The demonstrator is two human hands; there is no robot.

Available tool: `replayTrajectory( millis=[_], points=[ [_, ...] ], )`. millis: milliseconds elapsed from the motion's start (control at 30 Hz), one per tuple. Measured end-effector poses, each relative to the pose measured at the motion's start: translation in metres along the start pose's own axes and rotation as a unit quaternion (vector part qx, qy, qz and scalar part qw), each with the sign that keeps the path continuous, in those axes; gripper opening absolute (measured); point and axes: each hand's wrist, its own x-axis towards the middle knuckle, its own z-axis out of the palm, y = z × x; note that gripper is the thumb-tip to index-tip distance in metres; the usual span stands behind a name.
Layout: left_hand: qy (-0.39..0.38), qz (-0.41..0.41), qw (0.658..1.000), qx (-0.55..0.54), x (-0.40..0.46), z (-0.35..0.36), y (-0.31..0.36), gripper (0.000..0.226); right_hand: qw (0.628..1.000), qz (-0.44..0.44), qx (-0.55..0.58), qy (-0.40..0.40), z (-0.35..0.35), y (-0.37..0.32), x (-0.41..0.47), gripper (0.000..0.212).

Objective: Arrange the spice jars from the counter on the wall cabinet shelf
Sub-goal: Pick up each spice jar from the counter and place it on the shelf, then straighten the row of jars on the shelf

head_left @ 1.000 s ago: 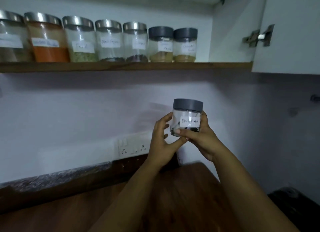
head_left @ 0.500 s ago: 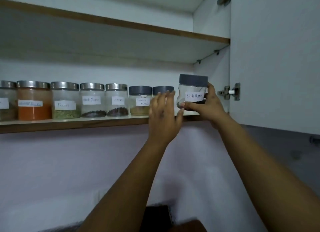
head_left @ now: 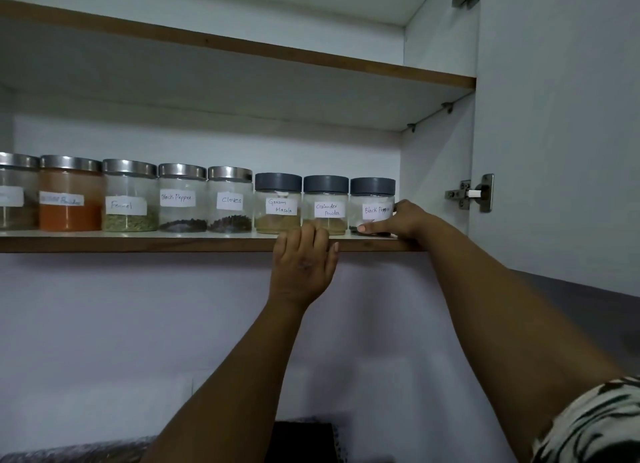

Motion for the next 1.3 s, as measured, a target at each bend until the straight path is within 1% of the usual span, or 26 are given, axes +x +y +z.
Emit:
replayTrajectory(
  millis=[133, 367, 500, 533, 567, 633, 700, 767, 800, 867, 933, 1000, 1067, 1100, 1133, 1200, 1300],
  points=[
    [0.001, 0.003, 0.999, 0.033, 0.001, 0.003, 0.001, 0.03, 1.0, -0.011, 0.003, -0.007, 0.001, 0.005, 0.004, 0.08],
    [0.0, -0.002, 0.999, 0.035, 0.001, 0.002, 0.002, 0.03, 0.999, -0.047, -0.014, -0.025, 0.002, 0.007, 0.006, 0.078],
    [-0.003, -0.009, 0.999, 0.037, 0.0, 0.002, 0.003, 0.029, 0.997, -0.064, -0.018, -0.041, 0.001, 0.01, 0.004, 0.073],
    [-0.004, -0.01, 0.999, 0.036, 0.0, 0.002, 0.003, 0.03, 0.997, -0.062, -0.025, -0.042, 0.0, 0.01, 0.004, 0.076],
    [-0.008, -0.011, 0.999, 0.035, 0.0, 0.001, 0.003, 0.03, 0.997, -0.055, -0.031, -0.04, 0.0, 0.011, 0.003, 0.083],
    [-0.021, -0.009, 0.999, 0.036, 0.0, 0.0, 0.003, 0.031, 0.998, -0.028, -0.038, -0.033, 0.0, 0.011, 0.002, 0.103],
    [-0.035, -0.007, 0.999, 0.036, 0.001, -0.003, 0.003, 0.03, 0.999, -0.008, -0.031, -0.031, 0.0, 0.01, 0.0, 0.117],
    [-0.049, -0.011, 0.998, 0.035, 0.002, -0.006, 0.003, 0.029, 0.998, 0.007, -0.059, -0.025, 0.004, 0.011, -0.008, 0.126],
    [-0.056, -0.013, 0.998, 0.033, 0.002, -0.008, 0.002, 0.029, 0.995, 0.012, -0.095, -0.005, 0.009, 0.012, -0.014, 0.126],
    [-0.076, -0.018, 0.997, 0.025, 0.003, -0.014, 0.005, 0.029, 0.984, 0.012, -0.155, 0.084, 0.027, 0.013, -0.032, 0.11],
    [-0.096, -0.033, 0.995, 0.006, 0.006, -0.021, 0.008, 0.029, 0.977, -0.001, -0.147, 0.154, 0.051, 0.013, -0.057, 0.091],
    [-0.112, -0.049, 0.992, -0.03, 0.007, -0.028, 0.008, 0.026, 0.977, -0.028, -0.121, 0.171, 0.075, 0.012, -0.08, 0.083],
    [-0.133, -0.04, 0.985, -0.104, 0.003, -0.037, 0.001, 0.018, 0.971, -0.069, -0.128, 0.189, 0.093, 0.01, -0.097, 0.078],
    [-0.145, -0.034, 0.979, -0.143, -0.001, -0.041, -0.004, 0.023, 0.966, -0.092, -0.128, 0.203, 0.1, 0.009, -0.104, 0.073],
    [-0.159, -0.031, 0.971, -0.174, -0.005, -0.046, -0.008, 0.033, 0.963, -0.114, -0.125, 0.21, 0.107, 0.006, -0.111, 0.067],
    [-0.176, -0.061, 0.959, -0.216, -0.01, -0.06, -0.014, 0.045, 0.957, -0.171, -0.116, 0.206, 0.119, -0.003, -0.125, 0.056],
    [-0.151, -0.096, 0.963, -0.202, -0.014, -0.085, -0.026, 0.053, 0.942, -0.259, -0.092, 0.191, 0.141, -0.023, -0.14, 0.045]
  ],
)
